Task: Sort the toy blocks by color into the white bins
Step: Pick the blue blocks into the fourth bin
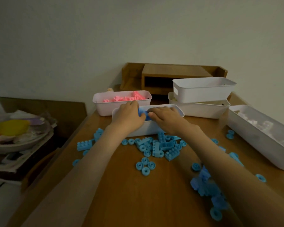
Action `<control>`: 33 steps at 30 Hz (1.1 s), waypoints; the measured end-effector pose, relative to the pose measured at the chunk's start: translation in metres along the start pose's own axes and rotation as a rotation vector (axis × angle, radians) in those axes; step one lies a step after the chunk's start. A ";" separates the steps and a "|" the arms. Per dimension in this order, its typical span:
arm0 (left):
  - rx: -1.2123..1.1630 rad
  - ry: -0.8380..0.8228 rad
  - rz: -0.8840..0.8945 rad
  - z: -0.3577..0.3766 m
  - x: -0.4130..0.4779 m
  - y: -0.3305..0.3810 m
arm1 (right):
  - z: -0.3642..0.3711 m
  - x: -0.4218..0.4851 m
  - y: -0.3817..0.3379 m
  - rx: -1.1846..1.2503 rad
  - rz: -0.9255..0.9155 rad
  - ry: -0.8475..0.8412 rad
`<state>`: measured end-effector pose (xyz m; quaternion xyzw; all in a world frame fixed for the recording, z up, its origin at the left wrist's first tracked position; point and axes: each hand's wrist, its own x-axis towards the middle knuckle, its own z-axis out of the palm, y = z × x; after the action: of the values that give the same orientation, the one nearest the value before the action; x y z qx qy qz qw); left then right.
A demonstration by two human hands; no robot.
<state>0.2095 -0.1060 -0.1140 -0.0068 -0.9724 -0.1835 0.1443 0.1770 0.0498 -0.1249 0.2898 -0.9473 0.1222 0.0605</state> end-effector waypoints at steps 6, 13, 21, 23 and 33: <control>-0.016 0.083 0.102 -0.003 -0.036 0.018 | -0.029 -0.035 0.009 0.069 0.060 -0.025; -0.158 -0.111 0.331 0.008 -0.097 0.065 | -0.040 -0.101 0.030 0.153 0.164 -0.106; 0.027 -0.678 0.546 0.040 -0.143 0.102 | -0.035 -0.163 0.050 0.087 0.249 -0.101; 0.048 -0.594 0.574 0.050 -0.149 0.106 | -0.032 -0.175 0.061 0.082 0.393 -0.025; -0.031 -0.307 0.445 0.063 -0.130 0.098 | -0.002 -0.198 0.061 0.266 0.456 -0.008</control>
<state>0.3228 0.0132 -0.1722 -0.2501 -0.9546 -0.1589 0.0317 0.3062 0.2047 -0.1716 0.0747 -0.9640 0.2551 -0.0110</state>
